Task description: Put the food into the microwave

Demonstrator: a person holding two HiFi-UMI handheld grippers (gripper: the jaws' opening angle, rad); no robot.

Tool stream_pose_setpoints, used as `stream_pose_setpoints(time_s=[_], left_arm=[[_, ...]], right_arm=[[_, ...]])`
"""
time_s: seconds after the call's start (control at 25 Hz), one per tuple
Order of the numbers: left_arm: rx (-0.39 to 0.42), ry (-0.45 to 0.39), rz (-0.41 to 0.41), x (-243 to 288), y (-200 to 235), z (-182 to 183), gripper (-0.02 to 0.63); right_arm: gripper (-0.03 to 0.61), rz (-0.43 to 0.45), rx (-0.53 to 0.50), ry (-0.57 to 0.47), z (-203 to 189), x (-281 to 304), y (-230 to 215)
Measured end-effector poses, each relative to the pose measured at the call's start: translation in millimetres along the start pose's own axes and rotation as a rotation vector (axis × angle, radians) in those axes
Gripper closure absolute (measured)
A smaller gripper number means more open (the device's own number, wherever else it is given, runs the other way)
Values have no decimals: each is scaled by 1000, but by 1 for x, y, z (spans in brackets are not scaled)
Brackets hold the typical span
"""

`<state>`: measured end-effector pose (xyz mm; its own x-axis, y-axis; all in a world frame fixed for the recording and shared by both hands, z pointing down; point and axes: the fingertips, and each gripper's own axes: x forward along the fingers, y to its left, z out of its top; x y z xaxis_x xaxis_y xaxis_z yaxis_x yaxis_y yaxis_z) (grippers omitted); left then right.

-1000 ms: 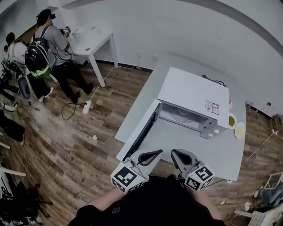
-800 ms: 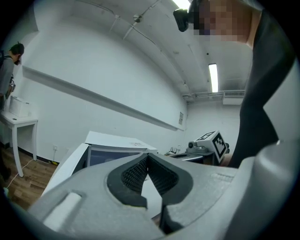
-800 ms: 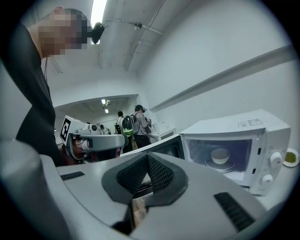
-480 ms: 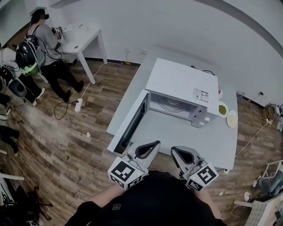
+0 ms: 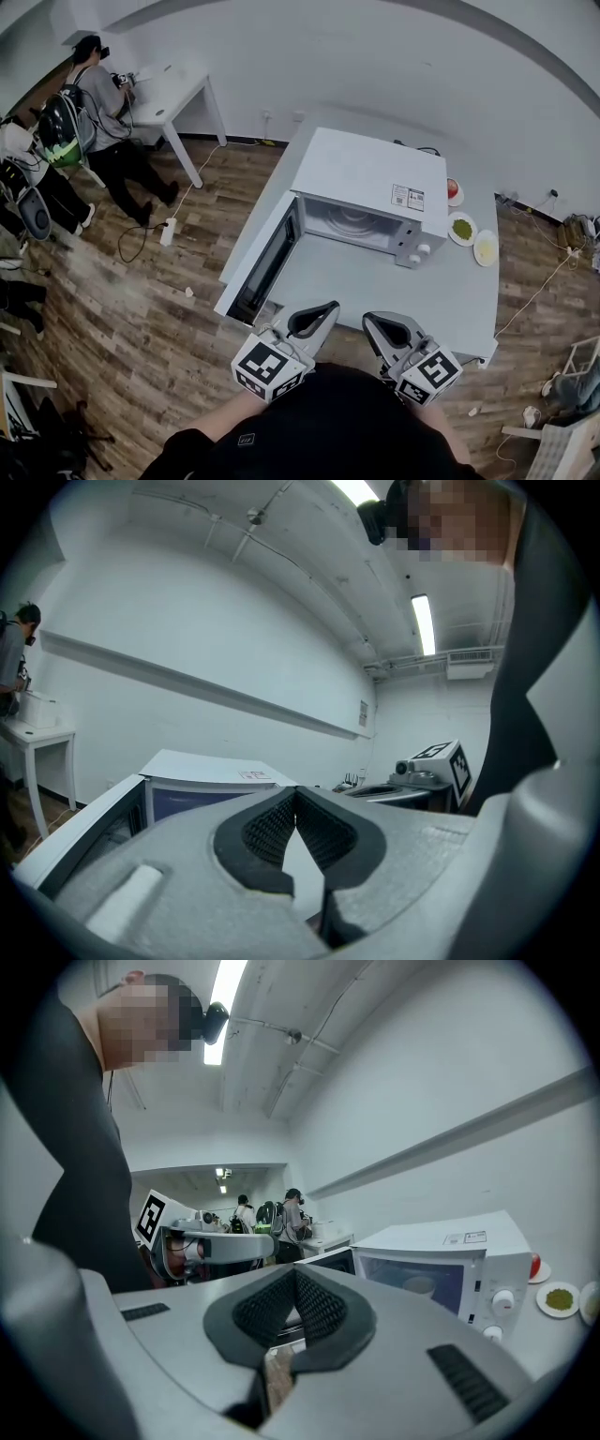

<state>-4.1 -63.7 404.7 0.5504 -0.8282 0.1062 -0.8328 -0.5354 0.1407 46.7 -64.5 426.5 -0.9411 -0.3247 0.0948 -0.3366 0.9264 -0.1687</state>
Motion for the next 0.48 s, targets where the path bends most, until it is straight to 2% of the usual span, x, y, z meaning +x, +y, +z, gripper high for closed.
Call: stream_pose_setpoints(time_s=[0.48], left_arm=[[32, 18, 20, -5, -9, -1, 604]], right_arm=[[566, -17, 15, -19, -2, -14, 4]])
